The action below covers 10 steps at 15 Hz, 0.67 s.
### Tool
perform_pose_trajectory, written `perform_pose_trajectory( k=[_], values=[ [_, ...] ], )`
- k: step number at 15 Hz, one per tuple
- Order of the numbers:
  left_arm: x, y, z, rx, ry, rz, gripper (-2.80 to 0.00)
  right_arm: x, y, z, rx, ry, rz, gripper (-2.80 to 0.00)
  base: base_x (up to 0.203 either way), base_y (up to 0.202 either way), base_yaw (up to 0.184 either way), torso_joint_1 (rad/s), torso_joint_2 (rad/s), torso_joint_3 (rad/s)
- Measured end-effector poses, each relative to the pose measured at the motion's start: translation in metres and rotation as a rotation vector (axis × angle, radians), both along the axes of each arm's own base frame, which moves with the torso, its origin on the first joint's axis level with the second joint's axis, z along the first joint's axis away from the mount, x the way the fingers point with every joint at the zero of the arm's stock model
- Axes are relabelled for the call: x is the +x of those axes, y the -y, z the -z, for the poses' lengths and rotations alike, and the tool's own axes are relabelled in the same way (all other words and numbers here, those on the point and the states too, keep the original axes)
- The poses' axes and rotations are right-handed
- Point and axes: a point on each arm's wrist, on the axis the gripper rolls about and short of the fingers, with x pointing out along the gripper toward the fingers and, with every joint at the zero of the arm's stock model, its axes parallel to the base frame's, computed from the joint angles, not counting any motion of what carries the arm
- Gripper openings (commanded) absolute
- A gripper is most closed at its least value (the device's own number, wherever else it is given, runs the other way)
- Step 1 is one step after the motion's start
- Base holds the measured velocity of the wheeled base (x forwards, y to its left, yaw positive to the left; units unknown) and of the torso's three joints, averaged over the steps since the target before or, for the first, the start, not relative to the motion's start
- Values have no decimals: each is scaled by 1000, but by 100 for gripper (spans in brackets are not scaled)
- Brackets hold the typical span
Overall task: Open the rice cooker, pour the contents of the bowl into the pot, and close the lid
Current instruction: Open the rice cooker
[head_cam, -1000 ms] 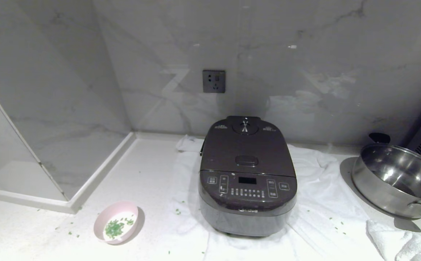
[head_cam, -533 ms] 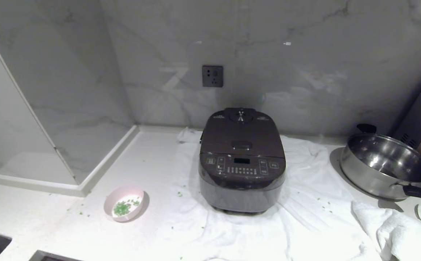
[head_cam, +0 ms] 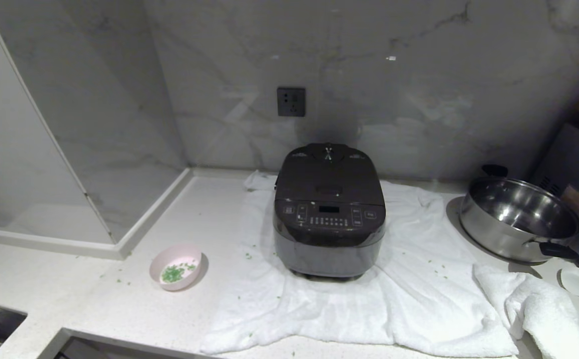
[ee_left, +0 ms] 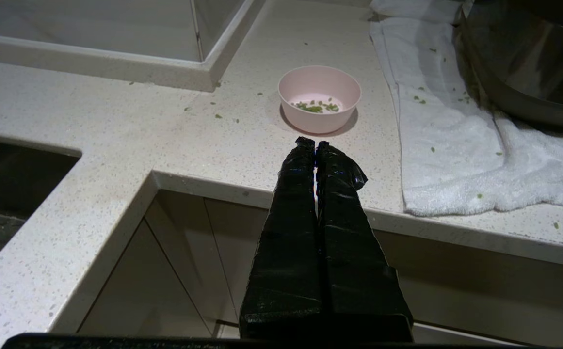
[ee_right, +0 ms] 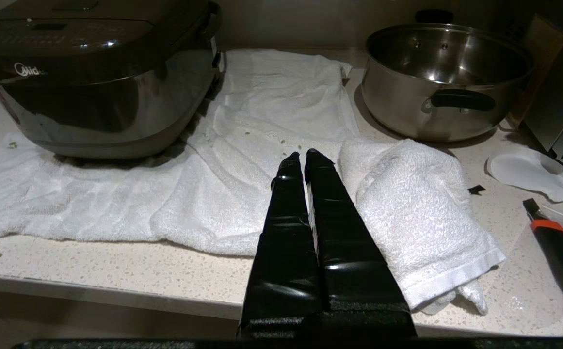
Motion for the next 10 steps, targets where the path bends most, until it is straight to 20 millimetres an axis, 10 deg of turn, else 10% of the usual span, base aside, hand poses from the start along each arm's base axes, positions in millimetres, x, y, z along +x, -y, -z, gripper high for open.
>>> perform_pose_trajectory(
  k=[10],
  values=[
    [0,0,0,0,0,1,-280,0,0,0,-1,1,0,-280,0,0,0,0,0,0]
  ],
)
